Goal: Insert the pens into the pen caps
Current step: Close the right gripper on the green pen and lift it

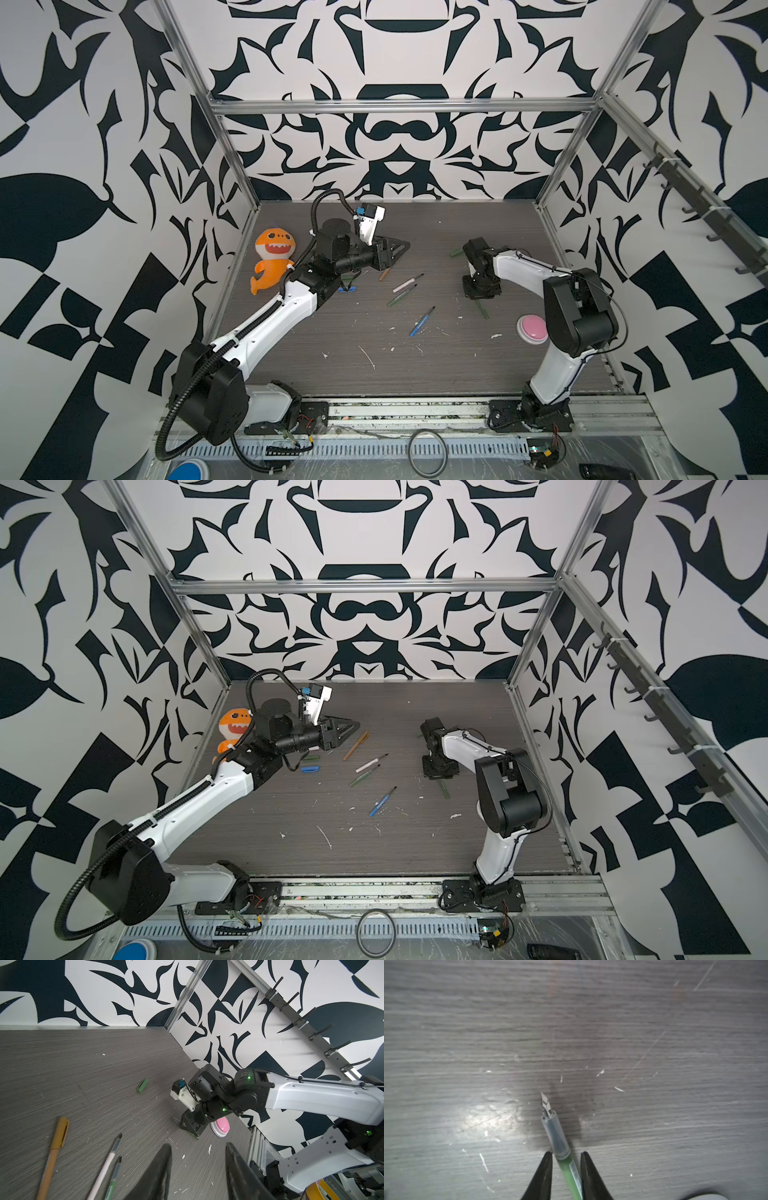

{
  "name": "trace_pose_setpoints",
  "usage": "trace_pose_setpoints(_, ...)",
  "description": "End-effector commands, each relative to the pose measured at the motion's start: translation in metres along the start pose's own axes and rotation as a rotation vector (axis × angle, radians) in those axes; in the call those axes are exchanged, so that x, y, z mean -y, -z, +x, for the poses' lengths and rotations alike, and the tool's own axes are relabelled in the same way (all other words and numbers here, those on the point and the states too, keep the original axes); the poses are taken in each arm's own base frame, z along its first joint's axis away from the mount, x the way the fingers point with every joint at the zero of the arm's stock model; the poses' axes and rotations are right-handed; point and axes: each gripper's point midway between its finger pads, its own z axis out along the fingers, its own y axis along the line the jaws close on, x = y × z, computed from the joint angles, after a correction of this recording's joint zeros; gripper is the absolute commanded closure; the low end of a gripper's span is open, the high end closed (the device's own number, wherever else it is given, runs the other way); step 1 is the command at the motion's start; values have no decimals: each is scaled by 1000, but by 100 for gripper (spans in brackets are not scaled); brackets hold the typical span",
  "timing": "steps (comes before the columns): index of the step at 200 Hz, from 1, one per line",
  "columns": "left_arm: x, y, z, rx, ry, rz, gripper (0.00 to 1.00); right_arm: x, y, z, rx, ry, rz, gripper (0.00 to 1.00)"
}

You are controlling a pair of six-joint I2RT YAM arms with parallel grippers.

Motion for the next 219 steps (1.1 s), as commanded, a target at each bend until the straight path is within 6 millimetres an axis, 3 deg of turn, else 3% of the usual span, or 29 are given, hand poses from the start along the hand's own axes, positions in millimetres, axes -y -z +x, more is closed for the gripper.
trace_pose_setpoints(1,8,6,-3,15,-21,27,55,4,3,-5,17,-19,7,77)
trace_pose_setpoints(48,8,6,-2,14,-20,28,55,8,3,-9,16,-101,-51,82)
trace_pose_setpoints(117,7,5,-2,13,-16,30,54,6,-11,4,-20,-154,-96,78)
trace_pose_setpoints(144,7,4,0,8,-14,30,54,6,-13,5,-17,-163,-97,86)
trace_pose_setpoints(186,6,3,2,4,-25,33,53,-5,15,-8,89,-176,-191,91)
trace_pose_setpoints(219,12,1,3,0,-39,85,52,-30,74,-29,322,-171,-344,92)
